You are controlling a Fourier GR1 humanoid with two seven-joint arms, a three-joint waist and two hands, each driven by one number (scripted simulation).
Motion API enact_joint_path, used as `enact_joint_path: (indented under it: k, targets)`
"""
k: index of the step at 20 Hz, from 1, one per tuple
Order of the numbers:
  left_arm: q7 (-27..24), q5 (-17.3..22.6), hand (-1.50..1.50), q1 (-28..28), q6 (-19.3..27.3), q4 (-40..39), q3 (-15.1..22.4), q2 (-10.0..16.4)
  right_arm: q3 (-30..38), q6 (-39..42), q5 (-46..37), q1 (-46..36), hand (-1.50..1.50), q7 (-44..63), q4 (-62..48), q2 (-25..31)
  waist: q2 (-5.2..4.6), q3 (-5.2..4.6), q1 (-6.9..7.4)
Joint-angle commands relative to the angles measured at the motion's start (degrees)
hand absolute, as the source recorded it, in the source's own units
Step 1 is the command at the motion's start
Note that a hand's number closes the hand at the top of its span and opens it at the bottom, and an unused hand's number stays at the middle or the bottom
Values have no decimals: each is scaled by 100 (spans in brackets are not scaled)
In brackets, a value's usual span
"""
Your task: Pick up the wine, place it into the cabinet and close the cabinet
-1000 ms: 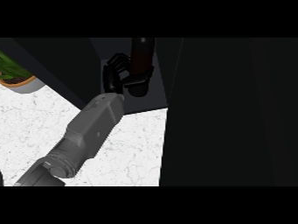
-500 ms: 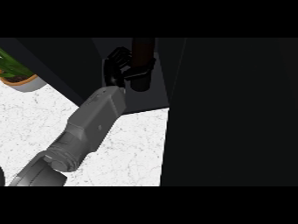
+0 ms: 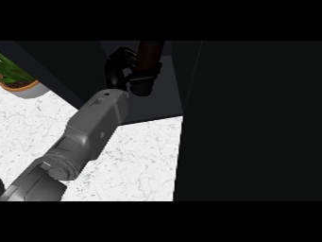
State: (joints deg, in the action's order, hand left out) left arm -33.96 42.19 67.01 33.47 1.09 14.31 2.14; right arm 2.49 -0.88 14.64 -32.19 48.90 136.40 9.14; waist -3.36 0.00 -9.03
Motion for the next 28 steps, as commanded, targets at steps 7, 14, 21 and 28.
enact_joint_path:
  k: [7, 14, 21, 28]
  targets:
    - [113, -544, 150, -194, 855, -108, 508, 415, 80, -3, 179, 29, -150, 44, 162, -11, -62, -8, -95]
    - [357, -729, 150, -386, 1016, -106, 670, 562, -11, 106, 141, 72, -150, -25, 227, -5, -79, -12, -116]
    - [447, -782, -150, -366, 581, -104, 713, 615, -65, 115, 134, -90, -150, -104, 89, -59, -113, -26, -70]
    - [458, -689, -150, -388, 402, -102, 612, 672, -57, 81, 117, 30, -150, 1, 93, -53, -75, -25, -45]
